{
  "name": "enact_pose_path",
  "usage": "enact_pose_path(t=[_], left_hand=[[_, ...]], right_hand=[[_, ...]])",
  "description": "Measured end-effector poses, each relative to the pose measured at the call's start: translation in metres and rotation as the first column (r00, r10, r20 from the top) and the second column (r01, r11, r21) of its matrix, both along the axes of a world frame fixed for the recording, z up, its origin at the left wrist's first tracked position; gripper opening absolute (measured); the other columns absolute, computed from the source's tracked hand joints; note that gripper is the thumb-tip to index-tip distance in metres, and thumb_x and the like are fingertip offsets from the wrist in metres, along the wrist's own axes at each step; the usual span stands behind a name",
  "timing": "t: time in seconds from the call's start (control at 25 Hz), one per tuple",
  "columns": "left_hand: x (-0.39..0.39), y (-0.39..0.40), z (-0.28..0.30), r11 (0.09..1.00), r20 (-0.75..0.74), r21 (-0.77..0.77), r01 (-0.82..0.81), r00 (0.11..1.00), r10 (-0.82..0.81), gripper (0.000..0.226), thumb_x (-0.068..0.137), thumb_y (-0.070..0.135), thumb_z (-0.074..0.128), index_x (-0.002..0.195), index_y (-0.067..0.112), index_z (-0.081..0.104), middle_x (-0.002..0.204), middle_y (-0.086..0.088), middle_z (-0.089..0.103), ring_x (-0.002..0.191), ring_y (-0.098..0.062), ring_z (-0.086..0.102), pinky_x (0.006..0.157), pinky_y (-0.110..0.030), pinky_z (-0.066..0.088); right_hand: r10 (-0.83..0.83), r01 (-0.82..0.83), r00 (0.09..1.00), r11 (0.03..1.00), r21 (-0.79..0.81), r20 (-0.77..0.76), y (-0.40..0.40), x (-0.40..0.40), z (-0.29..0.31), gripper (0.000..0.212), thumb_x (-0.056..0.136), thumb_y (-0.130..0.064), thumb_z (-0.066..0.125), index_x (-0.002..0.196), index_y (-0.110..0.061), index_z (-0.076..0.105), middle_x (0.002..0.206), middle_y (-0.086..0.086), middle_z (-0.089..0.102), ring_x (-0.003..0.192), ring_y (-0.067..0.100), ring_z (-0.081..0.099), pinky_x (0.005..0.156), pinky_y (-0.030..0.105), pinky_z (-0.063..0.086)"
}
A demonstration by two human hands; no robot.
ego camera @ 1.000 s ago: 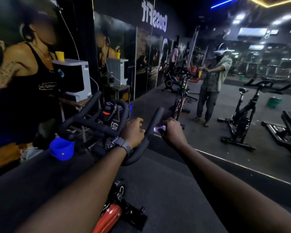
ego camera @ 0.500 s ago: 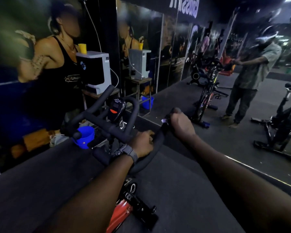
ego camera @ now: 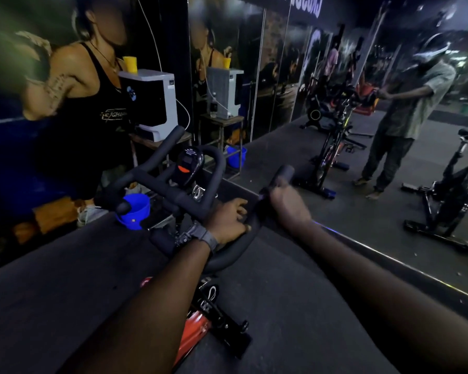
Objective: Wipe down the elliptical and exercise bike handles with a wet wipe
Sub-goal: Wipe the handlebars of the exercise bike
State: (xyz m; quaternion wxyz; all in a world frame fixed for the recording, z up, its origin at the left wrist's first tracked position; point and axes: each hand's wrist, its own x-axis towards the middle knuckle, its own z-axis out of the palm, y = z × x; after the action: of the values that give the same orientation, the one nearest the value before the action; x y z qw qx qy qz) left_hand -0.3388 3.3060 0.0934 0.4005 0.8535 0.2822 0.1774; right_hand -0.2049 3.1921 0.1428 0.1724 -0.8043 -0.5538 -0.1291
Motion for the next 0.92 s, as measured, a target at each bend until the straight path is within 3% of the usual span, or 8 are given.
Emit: enact_pose_path(t=[0.08, 0.28, 0.32, 0.48, 0.56, 0.68, 0.84, 0.92], left_hand=[[0.003, 0.004, 0.0, 0.998, 0.012, -0.059, 0.021, 1.0, -0.02, 0.069, 0.073, -0.004, 0.076, 0.136, 0.003, 0.049, 0.107, -0.007, 0.063, 0.095, -0.018, 0.061, 0.093, -0.038, 0.054], [0.003, 0.002, -0.001, 0.995, 0.001, -0.086, 0.042, 0.999, -0.042, 0.07, 0.076, 0.0, 0.079, 0.138, 0.005, 0.047, 0.104, -0.003, 0.06, 0.095, -0.015, 0.058, 0.096, -0.035, 0.052], [0.003, 0.004, 0.0, 0.995, -0.003, -0.091, 0.042, 0.999, -0.042, 0.071, 0.075, 0.0, 0.079, 0.138, 0.005, 0.047, 0.105, -0.003, 0.06, 0.096, -0.015, 0.059, 0.096, -0.035, 0.052], [0.002, 0.009, -0.003, 0.997, -0.014, -0.065, 0.048, 0.999, -0.049, 0.072, 0.07, 0.006, 0.083, 0.135, 0.008, 0.051, 0.103, -0.001, 0.063, 0.101, -0.023, 0.065, 0.096, -0.043, 0.053], [0.0, 0.007, -0.006, 0.998, -0.021, -0.017, 0.059, 0.998, -0.059, 0.072, 0.073, 0.011, 0.082, 0.137, 0.009, 0.049, 0.109, -0.003, 0.064, 0.106, -0.022, 0.064, 0.099, -0.04, 0.051], [0.0, 0.005, -0.006, 0.998, -0.019, -0.005, 0.066, 0.998, -0.066, 0.07, 0.078, 0.013, 0.08, 0.14, 0.01, 0.047, 0.116, -0.004, 0.064, 0.108, -0.019, 0.063, 0.1, -0.037, 0.05], [-0.001, 0.008, -0.011, 0.999, 0.005, 0.003, 0.051, 0.999, -0.051, 0.072, 0.069, 0.017, 0.081, 0.135, 0.013, 0.051, 0.111, -0.005, 0.068, 0.106, -0.023, 0.066, 0.096, -0.042, 0.053], [-0.002, 0.006, -0.01, 0.998, -0.009, 0.028, 0.061, 0.998, -0.061, 0.07, 0.073, 0.016, 0.081, 0.136, 0.013, 0.051, 0.11, -0.004, 0.067, 0.106, -0.023, 0.065, 0.097, -0.041, 0.052]], right_hand=[[0.258, -0.241, 0.964, 0.95, -0.198, 0.061, -0.008, -0.026, -0.023, 0.03, 0.097, -0.027, 0.047, 0.119, -0.01, 0.059, 0.112, 0.015, 0.051, 0.098, 0.037, 0.059, 0.082, 0.038, 0.05], [-0.126, 0.126, 0.986, 0.992, 0.011, 0.112, 0.008, 0.05, 0.046, 0.018, 0.09, -0.017, 0.06, 0.098, -0.003, 0.069, 0.1, 0.019, 0.054, 0.086, 0.041, 0.062, 0.077, 0.042, 0.051], [-0.122, 0.122, 0.987, 0.992, 0.003, 0.107, 0.006, 0.037, 0.043, 0.016, 0.089, -0.016, 0.062, 0.096, -0.003, 0.069, 0.098, 0.018, 0.053, 0.083, 0.04, 0.062, 0.075, 0.04, 0.05], [0.294, -0.277, 0.955, 0.926, -0.256, 0.029, -0.016, -0.031, -0.005, 0.014, 0.089, -0.01, 0.061, 0.099, 0.0, 0.063, 0.094, 0.014, 0.053, 0.082, 0.033, 0.059, 0.068, 0.039, 0.047], [0.219, -0.179, 0.966, 0.951, -0.252, 0.14, -0.004, -0.001, 0.021, 0.017, 0.09, -0.014, 0.061, 0.1, -0.001, 0.066, 0.099, 0.017, 0.056, 0.086, 0.034, 0.062, 0.071, 0.04, 0.051], [-0.083, 0.09, 0.985, 0.995, -0.039, 0.152, 0.011, 0.044, 0.038, 0.017, 0.087, -0.01, 0.063, 0.1, -0.002, 0.069, 0.103, 0.02, 0.055, 0.088, 0.039, 0.063, 0.077, 0.041, 0.053], [0.256, -0.217, 0.963, 0.925, -0.311, 0.088, -0.006, -0.025, -0.015, 0.02, 0.089, -0.01, 0.06, 0.106, 0.0, 0.063, 0.104, 0.018, 0.056, 0.087, 0.034, 0.062, 0.074, 0.041, 0.052], [0.165, -0.126, 0.979, 0.952, -0.277, 0.121, -0.001, -0.002, 0.013, 0.021, 0.092, -0.01, 0.056, 0.109, 0.001, 0.062, 0.107, 0.017, 0.056, 0.092, 0.031, 0.062, 0.078, 0.04, 0.052]])
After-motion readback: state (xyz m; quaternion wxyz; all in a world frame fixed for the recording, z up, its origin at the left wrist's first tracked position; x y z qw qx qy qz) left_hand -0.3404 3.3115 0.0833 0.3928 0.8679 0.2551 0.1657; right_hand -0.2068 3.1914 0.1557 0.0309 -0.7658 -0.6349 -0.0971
